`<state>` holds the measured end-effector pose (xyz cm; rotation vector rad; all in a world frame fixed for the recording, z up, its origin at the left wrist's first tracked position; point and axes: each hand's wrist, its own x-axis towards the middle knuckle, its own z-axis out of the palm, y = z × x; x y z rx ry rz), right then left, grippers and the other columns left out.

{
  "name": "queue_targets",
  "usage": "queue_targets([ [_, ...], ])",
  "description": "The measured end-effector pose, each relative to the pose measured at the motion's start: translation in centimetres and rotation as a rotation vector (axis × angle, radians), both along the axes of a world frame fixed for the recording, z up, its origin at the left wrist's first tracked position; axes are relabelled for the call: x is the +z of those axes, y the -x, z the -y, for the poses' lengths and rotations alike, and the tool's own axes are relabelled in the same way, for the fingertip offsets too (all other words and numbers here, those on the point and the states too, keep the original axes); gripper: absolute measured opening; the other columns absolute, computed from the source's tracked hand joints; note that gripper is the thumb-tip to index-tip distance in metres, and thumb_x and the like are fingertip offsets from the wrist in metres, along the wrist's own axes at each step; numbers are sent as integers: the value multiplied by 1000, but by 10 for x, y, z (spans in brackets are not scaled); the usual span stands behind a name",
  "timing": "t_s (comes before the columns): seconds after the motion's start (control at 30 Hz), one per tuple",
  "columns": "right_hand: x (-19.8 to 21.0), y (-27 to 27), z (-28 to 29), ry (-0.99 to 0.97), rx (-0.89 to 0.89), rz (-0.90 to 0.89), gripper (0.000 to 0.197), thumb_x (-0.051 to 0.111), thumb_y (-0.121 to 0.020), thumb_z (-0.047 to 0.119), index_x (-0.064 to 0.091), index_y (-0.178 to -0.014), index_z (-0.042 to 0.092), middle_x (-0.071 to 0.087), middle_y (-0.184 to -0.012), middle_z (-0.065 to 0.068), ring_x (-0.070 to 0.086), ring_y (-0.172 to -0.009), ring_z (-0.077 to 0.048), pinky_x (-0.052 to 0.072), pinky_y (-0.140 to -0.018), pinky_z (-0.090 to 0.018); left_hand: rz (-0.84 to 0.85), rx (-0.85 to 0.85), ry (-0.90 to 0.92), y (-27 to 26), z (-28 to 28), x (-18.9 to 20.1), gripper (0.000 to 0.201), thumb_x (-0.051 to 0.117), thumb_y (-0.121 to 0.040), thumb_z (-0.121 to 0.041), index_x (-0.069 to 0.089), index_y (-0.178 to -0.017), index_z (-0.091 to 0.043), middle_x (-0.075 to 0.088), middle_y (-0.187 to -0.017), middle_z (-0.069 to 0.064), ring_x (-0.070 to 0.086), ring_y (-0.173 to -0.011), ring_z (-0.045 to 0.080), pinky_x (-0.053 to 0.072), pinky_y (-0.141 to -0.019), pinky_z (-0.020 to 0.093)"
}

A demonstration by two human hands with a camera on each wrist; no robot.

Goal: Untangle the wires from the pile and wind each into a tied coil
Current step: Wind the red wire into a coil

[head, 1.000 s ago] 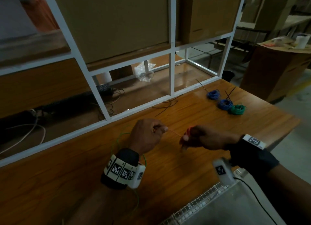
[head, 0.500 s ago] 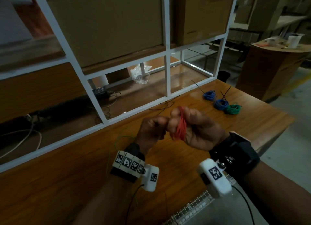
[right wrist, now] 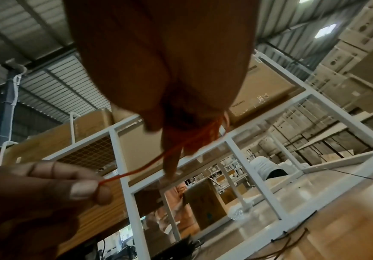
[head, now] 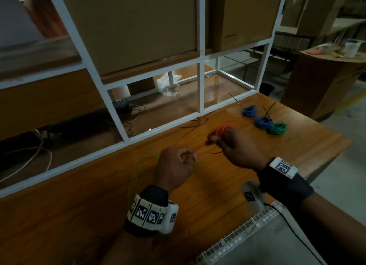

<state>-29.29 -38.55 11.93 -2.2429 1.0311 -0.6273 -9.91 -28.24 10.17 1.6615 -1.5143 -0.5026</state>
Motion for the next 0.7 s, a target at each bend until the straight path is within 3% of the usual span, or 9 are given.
queue_targets([
  [0.1, -14, 2, -7, -299, 190, -185, 15, 52, -104, 37, 62, -102, 27, 75, -105, 7, 68, -103, -9, 54, -99, -48, 145, -52, 53, -16, 2, 16, 7, 74, -85, -31, 75, -87, -25, 69, -83, -15, 61, -79, -1, 52, -69, 21],
  [0.17, -17, 6, -11, -509, 311, -146, 36, 53, -97, 56, 67, -106, 24, 77, -109, 4, 69, -109, -19, 50, -103, -52, 138, -136, 36, -25, 5, 26, 8, 77, -82, -33, 76, -84, -25, 70, -83, -15, 62, -81, -1, 52, -71, 21],
  [0.2, -15, 7, -13, -594, 375, -138, 47, 50, -95, 61, 69, -110, 21, 77, -110, 3, 69, -108, -23, 50, -103, -51, 94, -170, 27, -29, 7, 31, 7, 79, -80, -32, 77, -82, -25, 70, -82, -15, 63, -81, 0, 52, -69, 20],
  [0.27, -13, 8, -22, -724, 532, -103, 53, 44, -102, 53, 68, -118, 8, 76, -115, -3, 68, -109, -21, 51, -102, -41, 2, -218, 24, -34, 11, 38, 6, 83, -76, -29, 77, -76, -27, 70, -80, -16, 62, -77, 3, 48, -63, 17],
  [0.33, -14, 6, -30, -833, 699, 28, 50, 40, -109, 36, 62, -120, -7, 73, -119, -14, 63, -123, -30, 43, -113, -48, -56, -248, 24, -36, 17, 39, 7, 85, -73, -26, 78, -73, -27, 70, -79, -13, 61, -73, 10, 48, -61, 26],
  [0.43, -12, 2, -39, -1073, 818, 272, 40, 38, -109, 23, 58, -122, -10, 72, -115, -18, 57, -129, -37, 39, -115, -49, -184, -295, 40, -33, 23, 39, 6, 83, -75, -19, 79, -75, -23, 72, -82, -5, 65, -78, 28, 56, -69, 44],
  [0.57, 5, -5, -38, -1199, 911, 602, 32, 52, -105, 25, 61, -121, -1, 73, -115, -19, 58, -129, -32, 34, -116, -46, -348, -288, 75, -22, 27, 25, 12, 75, -82, -14, 77, -86, -3, 75, -86, 7, 66, -73, 8, 51, -60, 26],
  [0.63, 12, -10, -38, -1226, 932, 738, 31, 53, -105, 21, 60, -123, -4, 72, -116, -21, 57, -132, -32, 37, -116, -43, -465, -278, 59, -12, 26, 15, 23, 76, -82, -26, 77, -90, -4, 71, -88, 23, 65, -78, 24, 53, -64, 51],
  [0.7, 16, -13, -39, -1252, 923, 830, 30, 54, -104, 17, 60, -123, -6, 70, -119, -24, 59, -130, -33, 46, -111, -39, -549, -268, 59, -4, 26, 11, 28, 76, -75, -44, 79, -87, -19, 68, -91, 29, 60, -82, 34, 49, -71, 62],
])
